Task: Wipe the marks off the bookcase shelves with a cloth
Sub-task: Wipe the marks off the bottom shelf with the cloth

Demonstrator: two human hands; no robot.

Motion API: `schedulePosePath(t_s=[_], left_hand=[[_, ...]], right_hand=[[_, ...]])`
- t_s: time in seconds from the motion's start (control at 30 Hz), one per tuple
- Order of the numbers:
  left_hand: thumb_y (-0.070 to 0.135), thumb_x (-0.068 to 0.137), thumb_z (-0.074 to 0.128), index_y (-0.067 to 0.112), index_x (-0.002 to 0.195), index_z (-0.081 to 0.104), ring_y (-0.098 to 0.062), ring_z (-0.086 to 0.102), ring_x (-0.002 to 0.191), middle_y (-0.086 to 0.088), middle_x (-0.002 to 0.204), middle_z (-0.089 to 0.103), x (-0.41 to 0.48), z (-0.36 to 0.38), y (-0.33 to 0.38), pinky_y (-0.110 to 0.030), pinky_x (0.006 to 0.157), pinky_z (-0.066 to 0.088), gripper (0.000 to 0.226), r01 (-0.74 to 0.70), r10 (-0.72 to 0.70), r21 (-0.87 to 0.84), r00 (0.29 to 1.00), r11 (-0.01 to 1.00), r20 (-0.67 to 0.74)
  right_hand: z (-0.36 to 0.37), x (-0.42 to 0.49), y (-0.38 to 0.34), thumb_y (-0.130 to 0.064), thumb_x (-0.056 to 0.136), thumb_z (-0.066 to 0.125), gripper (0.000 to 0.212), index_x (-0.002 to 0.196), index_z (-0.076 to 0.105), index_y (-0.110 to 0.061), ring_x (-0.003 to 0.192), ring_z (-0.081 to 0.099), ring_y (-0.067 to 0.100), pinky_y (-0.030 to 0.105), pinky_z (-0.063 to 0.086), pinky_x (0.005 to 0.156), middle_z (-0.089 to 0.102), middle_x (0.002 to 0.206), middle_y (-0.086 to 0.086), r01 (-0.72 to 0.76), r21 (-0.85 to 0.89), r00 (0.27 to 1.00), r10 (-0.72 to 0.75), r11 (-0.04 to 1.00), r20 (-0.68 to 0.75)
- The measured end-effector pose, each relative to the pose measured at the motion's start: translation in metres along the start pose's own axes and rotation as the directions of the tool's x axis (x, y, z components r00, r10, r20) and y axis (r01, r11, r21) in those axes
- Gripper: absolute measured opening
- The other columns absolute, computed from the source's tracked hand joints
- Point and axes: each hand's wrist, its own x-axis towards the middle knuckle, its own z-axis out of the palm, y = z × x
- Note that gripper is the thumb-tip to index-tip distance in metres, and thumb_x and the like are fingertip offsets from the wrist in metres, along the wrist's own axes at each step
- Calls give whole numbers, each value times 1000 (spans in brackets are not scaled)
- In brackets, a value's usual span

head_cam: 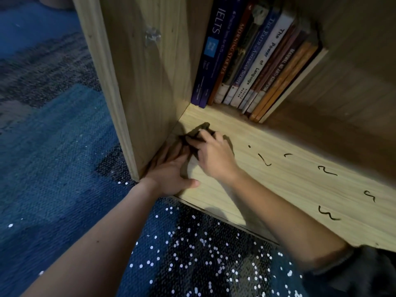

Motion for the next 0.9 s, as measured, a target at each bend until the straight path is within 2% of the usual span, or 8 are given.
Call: schedulePosePath(t_s=[0.13,0.17,0.3,0.37,0.57,0.73,0.83,0.9], left_hand=[[56,82,57,39,146,-5,-14,-27,139,14,153,-23,-2,-2,2,-33,113,-11,91,27,-27,-7,1000,1000,13],[56,82,57,39,146,-5,-13,-27,139,14,153,-22,-2,-3,1,-33,113,-11,91,28,-28,-10,1000,1000,5],[56,81,57,36,147,-8,-15,-26,139,12,153,-23,-2,-1,1,-33,113,-9,95,24,-24,-5,1000,1000,-5],[57,82,55,35,147,-11,-16,-27,139,12,153,-24,-2,-1,1,-34,113,-9,95,14,-14,15,1000,1000,-5],[58,82,54,36,146,-9,-13,-28,138,13,152,-26,-1,-1,1,-34,113,-10,93,11,-11,29,1000,1000,-5],[58,81,57,33,147,-6,-12,-26,139,14,153,-22,0,0,-2,-33,113,-9,95,4,-5,34,1000,999,10],[43,80,65,22,147,21,-13,4,143,6,156,10,-5,-6,-4,-17,108,4,83,-23,10,-158,996,987,-83],[14,86,61,13,133,47,-18,39,129,-2,137,45,-17,-9,-4,-16,100,26,49,-3,-95,-412,972,911,-217]], right_hand=[[-9,38,25,-16,90,49,44,131,47,-31,116,34,35,41,34,87,38,130,2,-311,25,950,311,950,-6],[-7,41,18,-16,90,49,41,129,49,-30,116,33,34,42,34,86,38,130,3,-326,31,945,327,945,-13],[2,5,-2,-13,90,42,45,130,50,-30,112,33,32,40,33,86,37,138,0,-77,80,997,79,994,-22],[5,-6,5,-12,90,38,47,130,51,-34,103,36,31,40,37,86,42,134,-1,-35,159,996,47,987,-70],[5,69,24,-20,90,51,49,135,42,-38,107,35,32,36,34,90,41,126,-2,-209,113,977,213,971,-26],[4,81,23,-13,92,41,50,136,42,-35,112,33,33,39,33,94,39,131,-3,-200,122,980,201,972,9],[6,71,13,-13,91,45,50,135,43,-35,123,27,35,44,29,103,33,139,1,-150,131,985,136,980,111],[7,59,1,-23,92,45,42,133,45,-32,130,24,35,44,24,108,25,146,8,-195,222,971,157,955,179]])
